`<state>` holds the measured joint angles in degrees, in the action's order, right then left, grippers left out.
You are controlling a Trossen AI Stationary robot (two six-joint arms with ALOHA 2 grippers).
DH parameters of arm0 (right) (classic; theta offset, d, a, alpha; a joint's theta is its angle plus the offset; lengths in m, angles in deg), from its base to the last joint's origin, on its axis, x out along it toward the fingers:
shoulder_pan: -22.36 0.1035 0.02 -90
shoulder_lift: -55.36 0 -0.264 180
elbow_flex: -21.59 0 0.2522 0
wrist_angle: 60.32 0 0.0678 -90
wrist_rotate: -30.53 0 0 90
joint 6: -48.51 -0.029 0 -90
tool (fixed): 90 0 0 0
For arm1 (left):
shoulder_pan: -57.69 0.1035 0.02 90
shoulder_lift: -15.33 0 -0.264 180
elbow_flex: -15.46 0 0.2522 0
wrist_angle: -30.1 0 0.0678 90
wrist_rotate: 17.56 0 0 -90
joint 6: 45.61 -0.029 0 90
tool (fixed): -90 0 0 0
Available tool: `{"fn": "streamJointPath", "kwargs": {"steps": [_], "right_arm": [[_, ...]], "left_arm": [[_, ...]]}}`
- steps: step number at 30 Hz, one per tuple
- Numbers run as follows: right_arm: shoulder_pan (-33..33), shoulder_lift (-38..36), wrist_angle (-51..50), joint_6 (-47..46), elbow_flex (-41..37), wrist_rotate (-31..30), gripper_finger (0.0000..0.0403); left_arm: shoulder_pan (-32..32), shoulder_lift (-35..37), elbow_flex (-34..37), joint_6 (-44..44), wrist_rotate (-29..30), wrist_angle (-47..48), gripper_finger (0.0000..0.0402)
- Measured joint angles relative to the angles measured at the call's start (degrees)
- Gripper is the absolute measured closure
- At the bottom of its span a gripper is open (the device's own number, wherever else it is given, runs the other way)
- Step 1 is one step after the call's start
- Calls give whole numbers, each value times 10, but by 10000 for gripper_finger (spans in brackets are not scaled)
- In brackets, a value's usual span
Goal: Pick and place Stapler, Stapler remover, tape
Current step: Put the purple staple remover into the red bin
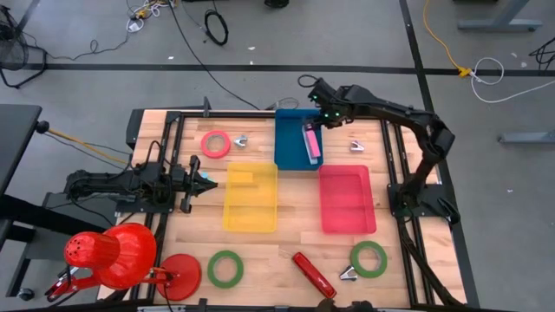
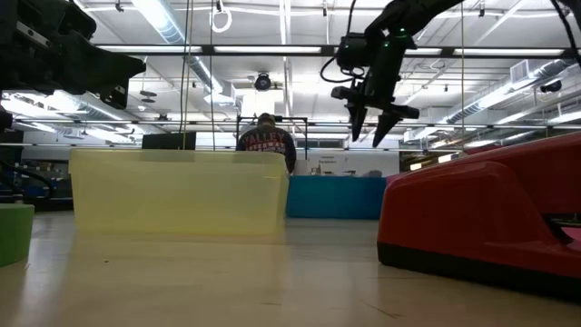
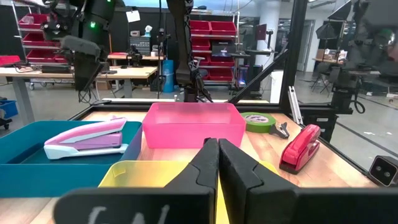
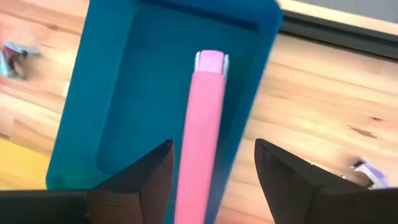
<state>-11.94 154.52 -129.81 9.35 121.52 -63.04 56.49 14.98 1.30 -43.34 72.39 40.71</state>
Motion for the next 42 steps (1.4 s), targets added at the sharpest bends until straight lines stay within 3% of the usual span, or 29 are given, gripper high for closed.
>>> {"fn": "streamJointPath", "kwargs": {"steps": [18,35,42], "right_arm": [[-59,-191,37,-4,-206,-2,181],[-88,-204,22,33,-269,0,181],[-88,-204,18,170,-271,0,181]], "left_arm": [[0,0,0,0,0,0,385],[0,0,0,0,0,0,385],[0,0,0,0,0,0,385]]}}
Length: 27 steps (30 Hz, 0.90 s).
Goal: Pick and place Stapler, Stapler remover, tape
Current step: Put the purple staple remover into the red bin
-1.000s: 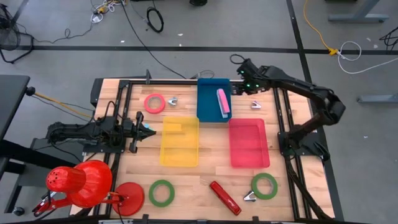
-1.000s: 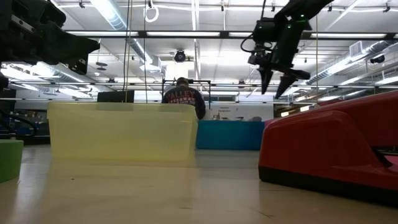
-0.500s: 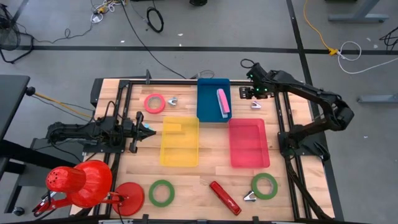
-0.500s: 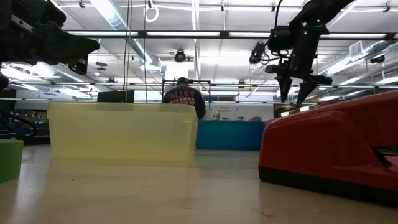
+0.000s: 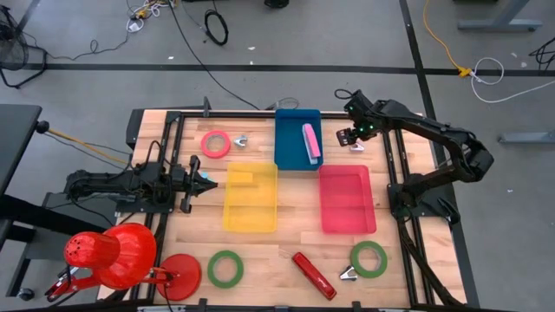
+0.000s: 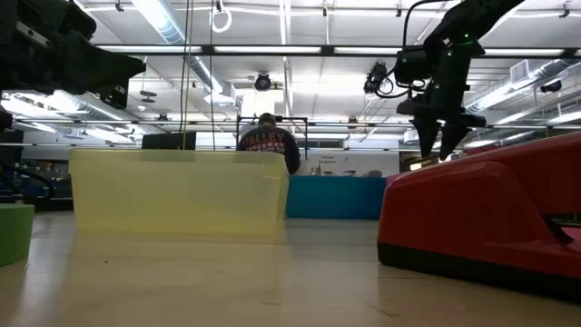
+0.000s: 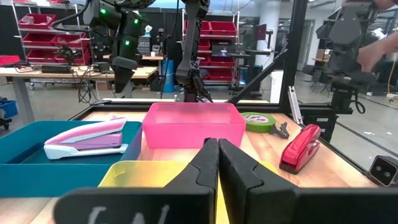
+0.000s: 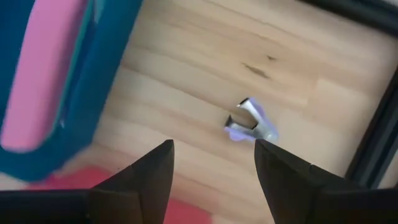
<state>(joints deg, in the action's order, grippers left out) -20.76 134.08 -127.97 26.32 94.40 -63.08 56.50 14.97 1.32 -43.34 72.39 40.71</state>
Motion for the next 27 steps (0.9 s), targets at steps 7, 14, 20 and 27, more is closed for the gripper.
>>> {"fn": "streamJointPath", "kwargs": {"steps": [7,14,20,27], "right_arm": [[1,0,-1,232,0,1,181],[7,0,-15,380,0,28,181],[6,0,-28,361,0,26,181],[5,0,-25,150,0,-32,181]], "left_arm": [[0,0,0,0,0,0,385],[0,0,0,0,0,0,385],[0,0,0,0,0,0,385],[0,0,0,0,0,0,385]]}}
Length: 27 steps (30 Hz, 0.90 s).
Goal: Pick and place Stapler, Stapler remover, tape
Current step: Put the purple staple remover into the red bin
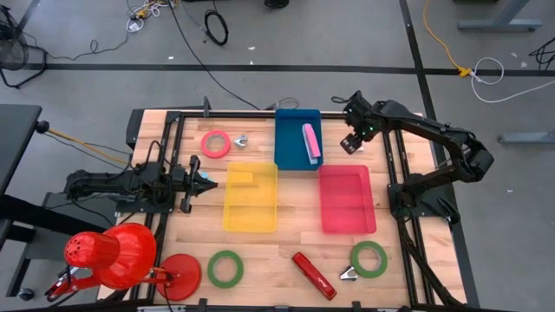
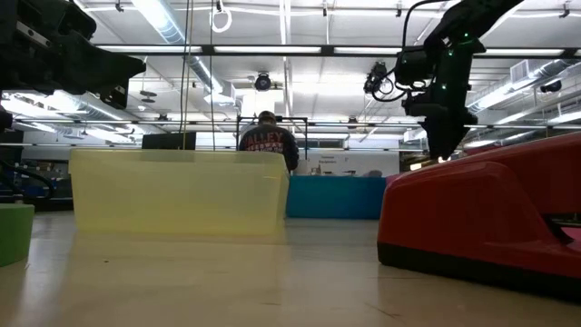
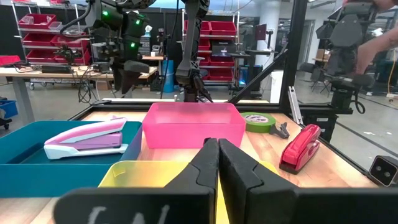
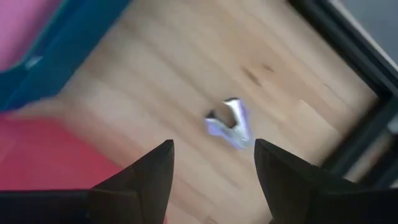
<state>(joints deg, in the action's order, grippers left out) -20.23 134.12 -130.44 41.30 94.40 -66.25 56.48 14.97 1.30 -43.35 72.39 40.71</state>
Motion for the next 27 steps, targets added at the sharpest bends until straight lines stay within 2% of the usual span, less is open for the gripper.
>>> {"fn": "streamJointPath", "kwargs": {"steps": [4,8,13,20,27], "right_arm": [[-4,0,0,-56,0,-16,181],[-3,0,0,-44,0,-13,181],[-3,0,-6,25,-3,-12,181],[9,5,-2,146,-51,-12,181],[25,45,-3,224,-74,-13,181]], "left_arm": [[0,0,0,0,0,0,385],[0,0,0,0,0,0,385],[0,0,0,0,0,0,385],[0,0,0,0,0,0,385],[0,0,0,0,0,0,385]]}}
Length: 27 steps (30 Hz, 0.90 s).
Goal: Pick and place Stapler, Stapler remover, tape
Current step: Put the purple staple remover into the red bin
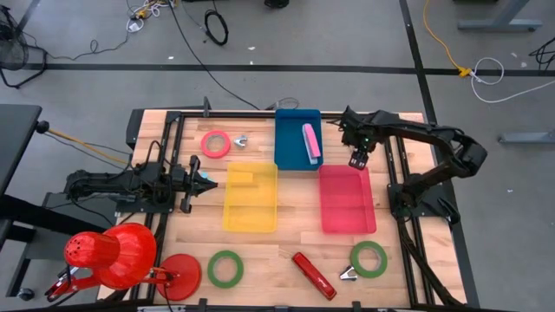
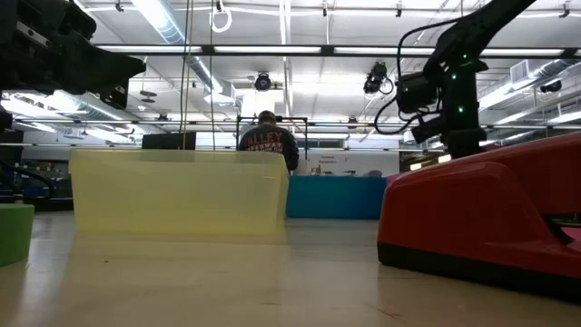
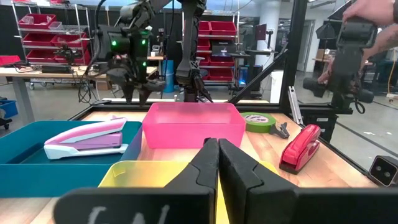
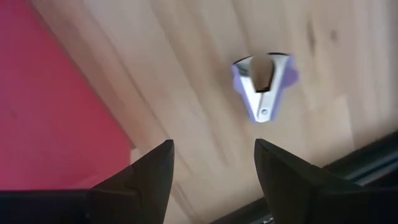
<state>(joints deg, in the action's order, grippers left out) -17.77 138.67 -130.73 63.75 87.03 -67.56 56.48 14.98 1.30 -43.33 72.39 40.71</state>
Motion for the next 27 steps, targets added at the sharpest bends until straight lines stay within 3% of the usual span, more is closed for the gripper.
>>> {"fn": "streamJointPath", "kwargs": {"steps": [4,12,27], "right_arm": [[2,35,2,18,0,-11,181],[19,65,8,39,0,-92,181],[30,84,77,54,0,-74,181]], "left_arm": [[0,0,0,0,0,0,385],[0,0,0,0,0,0,385],[0,0,0,0,0,0,385]]}}
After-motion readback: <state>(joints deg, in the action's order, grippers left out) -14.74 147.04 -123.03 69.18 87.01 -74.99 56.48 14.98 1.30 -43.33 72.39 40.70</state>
